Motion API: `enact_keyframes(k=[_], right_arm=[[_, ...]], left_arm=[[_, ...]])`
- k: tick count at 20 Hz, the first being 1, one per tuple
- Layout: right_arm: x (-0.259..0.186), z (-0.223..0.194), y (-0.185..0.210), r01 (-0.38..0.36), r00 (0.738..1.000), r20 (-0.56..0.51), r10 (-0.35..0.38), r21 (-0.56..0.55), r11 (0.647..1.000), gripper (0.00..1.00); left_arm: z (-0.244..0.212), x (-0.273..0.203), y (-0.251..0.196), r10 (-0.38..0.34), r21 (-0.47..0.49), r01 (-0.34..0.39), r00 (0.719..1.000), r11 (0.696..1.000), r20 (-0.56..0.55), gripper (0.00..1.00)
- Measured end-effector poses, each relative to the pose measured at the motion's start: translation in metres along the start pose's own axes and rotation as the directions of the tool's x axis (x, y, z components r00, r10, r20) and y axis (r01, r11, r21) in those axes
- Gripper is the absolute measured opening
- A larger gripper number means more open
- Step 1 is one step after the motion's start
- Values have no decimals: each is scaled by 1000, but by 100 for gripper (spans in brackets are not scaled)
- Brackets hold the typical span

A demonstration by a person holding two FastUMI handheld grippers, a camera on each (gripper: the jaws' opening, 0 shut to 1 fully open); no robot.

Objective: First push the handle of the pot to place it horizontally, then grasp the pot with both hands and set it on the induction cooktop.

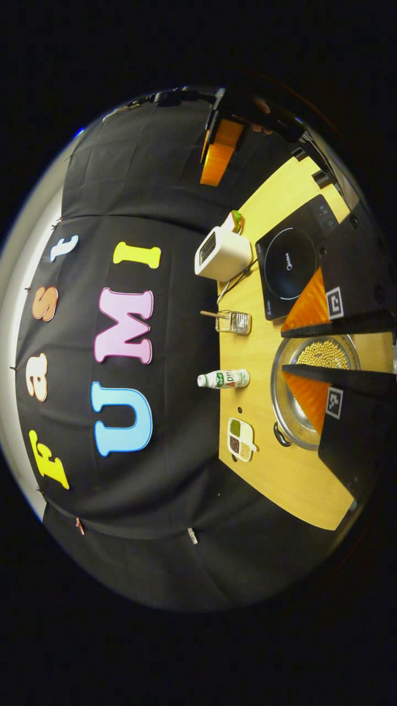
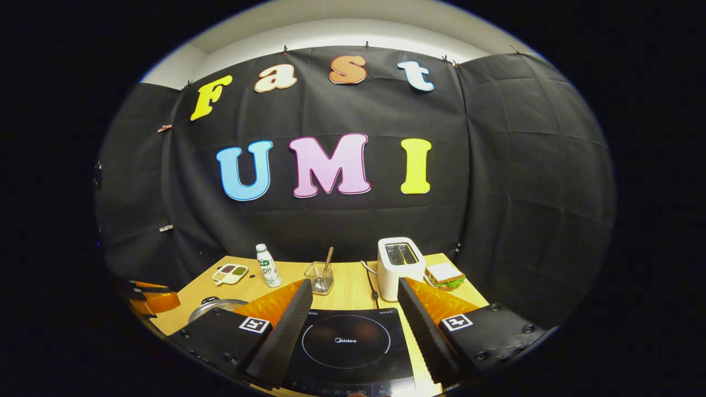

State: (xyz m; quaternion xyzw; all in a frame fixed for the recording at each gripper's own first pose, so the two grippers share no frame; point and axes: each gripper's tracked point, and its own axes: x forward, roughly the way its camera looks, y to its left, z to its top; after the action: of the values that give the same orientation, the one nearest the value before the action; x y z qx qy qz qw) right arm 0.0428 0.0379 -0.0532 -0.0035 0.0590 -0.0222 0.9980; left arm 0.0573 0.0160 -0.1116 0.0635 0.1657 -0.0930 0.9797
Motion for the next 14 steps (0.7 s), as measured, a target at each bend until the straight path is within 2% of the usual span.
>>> enact_keyframes(k=[5,8,10,12,14], right_arm=[[8,0,-15,5,1000,-4,-5,19,1000,97],[9,-2,-20,10,1000,-3,-10,26,1000,97],[9,-7,-20,1,1000,-9,0,16,1000,98],[10,-9,-25,1,1000,-15,0,16,1000,98],[9,-6,-30,7,1000,-9,-7,25,1000,98]], left_arm=[[-44,7,-14,-41,-10,40,992,999,-123,5],[-72,8,-13,-40,28,47,979,999,-199,5],[-94,10,-18,-65,51,80,966,995,-250,5],[-118,8,-27,-108,54,132,942,990,-316,5],[-145,7,-32,-133,96,183,915,978,-382,5]])
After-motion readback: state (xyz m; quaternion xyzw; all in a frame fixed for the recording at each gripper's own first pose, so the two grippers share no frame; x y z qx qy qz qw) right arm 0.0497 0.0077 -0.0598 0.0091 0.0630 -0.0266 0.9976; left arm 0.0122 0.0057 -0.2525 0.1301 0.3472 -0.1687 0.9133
